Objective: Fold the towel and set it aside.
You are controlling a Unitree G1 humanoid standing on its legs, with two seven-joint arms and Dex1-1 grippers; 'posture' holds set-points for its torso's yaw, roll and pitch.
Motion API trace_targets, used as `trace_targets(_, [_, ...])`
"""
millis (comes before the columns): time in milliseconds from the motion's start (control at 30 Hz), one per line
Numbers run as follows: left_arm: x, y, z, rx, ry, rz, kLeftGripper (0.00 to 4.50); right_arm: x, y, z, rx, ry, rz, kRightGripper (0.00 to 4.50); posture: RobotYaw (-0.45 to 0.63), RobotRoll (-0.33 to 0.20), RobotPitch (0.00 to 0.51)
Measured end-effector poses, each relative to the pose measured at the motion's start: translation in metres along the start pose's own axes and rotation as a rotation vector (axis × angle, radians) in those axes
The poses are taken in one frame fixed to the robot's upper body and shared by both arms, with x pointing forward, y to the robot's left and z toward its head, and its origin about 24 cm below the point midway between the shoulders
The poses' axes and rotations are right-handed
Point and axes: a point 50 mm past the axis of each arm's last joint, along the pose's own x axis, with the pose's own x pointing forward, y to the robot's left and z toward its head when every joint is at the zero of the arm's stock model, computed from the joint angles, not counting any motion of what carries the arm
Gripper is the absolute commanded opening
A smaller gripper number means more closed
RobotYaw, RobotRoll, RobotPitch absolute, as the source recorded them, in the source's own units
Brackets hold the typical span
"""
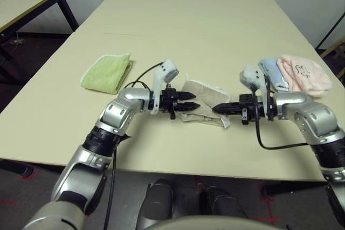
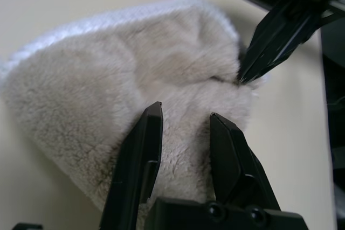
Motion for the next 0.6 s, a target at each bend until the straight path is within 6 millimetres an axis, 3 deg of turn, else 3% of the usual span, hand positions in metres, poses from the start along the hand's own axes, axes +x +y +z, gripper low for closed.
trace_targets(300, [-0.005, 0.002, -0.020, 0.014, 0.074, -0.021, 1.90, 0.005, -0.015, -0.019, -0.097, 0.104, -0.058, 0.02, 0.18, 0.000, 0.101])
trace_targets(600, [-0.018, 0.003, -0.018, -0.010, 0.066, -0.017, 1.90, 0.001, -0.026, -0.017, -0.134, 0.113, -0.084, 0.02, 0.18, 0.000, 0.102])
